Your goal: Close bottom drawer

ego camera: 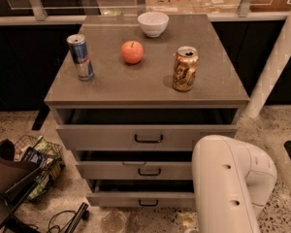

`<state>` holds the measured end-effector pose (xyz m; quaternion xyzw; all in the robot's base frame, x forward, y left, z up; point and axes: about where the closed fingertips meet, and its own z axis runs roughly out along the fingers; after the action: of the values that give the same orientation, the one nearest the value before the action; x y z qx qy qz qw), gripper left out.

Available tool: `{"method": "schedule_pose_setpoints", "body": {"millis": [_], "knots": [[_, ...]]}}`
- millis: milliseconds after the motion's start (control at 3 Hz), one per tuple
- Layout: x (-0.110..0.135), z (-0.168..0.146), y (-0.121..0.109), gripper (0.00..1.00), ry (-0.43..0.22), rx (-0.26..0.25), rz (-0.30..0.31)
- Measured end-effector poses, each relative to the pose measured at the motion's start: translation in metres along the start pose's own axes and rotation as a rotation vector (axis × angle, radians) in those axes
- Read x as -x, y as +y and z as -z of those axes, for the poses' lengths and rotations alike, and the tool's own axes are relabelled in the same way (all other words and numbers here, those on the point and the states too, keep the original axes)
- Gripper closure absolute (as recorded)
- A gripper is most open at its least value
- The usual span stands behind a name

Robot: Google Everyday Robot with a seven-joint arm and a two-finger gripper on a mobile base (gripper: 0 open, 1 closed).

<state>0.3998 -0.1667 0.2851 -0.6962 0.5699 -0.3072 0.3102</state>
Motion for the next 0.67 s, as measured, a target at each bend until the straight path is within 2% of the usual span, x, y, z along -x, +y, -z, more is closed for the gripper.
{"method": "schedule_pose_setpoints", "body": {"millis": [333,667], "knots": [[0.004,-0.011,-0.041,1.0,0.05,-0.122,-0.113],[0.031,-0.014,-0.047,1.0,0.026,-0.125,-0.159]]}}
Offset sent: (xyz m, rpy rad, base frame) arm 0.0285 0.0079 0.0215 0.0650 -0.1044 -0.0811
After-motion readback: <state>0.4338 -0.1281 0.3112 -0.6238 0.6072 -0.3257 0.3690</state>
